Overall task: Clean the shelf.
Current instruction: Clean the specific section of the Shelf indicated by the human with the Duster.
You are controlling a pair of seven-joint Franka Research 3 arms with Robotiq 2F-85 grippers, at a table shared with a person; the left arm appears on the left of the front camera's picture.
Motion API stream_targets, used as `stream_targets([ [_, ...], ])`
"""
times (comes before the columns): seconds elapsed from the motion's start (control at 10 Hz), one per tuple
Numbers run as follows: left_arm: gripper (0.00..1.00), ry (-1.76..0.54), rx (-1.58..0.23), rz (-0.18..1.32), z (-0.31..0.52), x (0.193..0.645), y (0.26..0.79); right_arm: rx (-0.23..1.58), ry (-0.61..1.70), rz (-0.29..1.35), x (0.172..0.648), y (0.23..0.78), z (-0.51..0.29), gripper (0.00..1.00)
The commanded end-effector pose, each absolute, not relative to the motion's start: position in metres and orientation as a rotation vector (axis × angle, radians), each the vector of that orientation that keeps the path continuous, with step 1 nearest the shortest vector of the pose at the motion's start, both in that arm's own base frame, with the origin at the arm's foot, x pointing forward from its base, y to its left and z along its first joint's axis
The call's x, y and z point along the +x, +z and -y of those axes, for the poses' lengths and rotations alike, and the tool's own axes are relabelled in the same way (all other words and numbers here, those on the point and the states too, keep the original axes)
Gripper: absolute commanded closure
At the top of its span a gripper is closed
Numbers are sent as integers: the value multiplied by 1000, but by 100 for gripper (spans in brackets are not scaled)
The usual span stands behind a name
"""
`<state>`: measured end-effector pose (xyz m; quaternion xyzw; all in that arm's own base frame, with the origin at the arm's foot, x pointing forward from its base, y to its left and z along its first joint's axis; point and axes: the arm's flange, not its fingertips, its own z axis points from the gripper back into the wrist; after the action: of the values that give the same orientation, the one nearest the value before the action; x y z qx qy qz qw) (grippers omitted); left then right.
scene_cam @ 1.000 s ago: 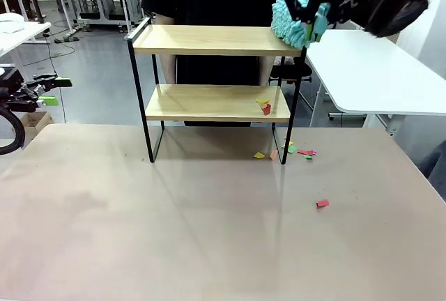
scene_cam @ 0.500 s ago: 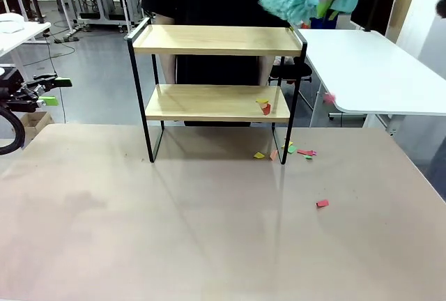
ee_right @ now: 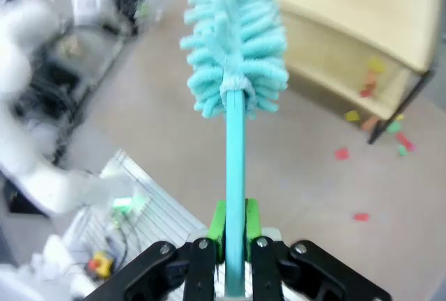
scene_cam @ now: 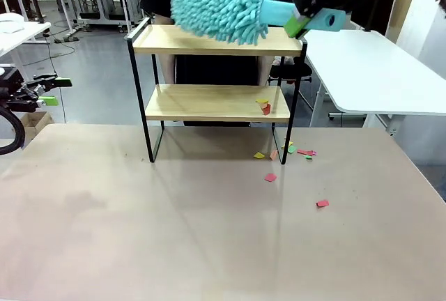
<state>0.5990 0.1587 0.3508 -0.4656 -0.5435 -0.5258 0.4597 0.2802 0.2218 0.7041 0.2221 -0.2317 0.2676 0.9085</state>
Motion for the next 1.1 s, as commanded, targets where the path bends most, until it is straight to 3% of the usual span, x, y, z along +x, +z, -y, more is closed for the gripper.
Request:
stream_targets([
  [0.0,0,-1310,-1141,1340,-159,598,353,518,786,427,284,714,-210,87],
  [0.4,0,-1310,-1141,1340,-159,598,353,499,1017,278,275,702,-220,87],
  [1.0,0,-1310,-1141,1340,-159,598,353,203,906,-48,235,652,-201,87],
])
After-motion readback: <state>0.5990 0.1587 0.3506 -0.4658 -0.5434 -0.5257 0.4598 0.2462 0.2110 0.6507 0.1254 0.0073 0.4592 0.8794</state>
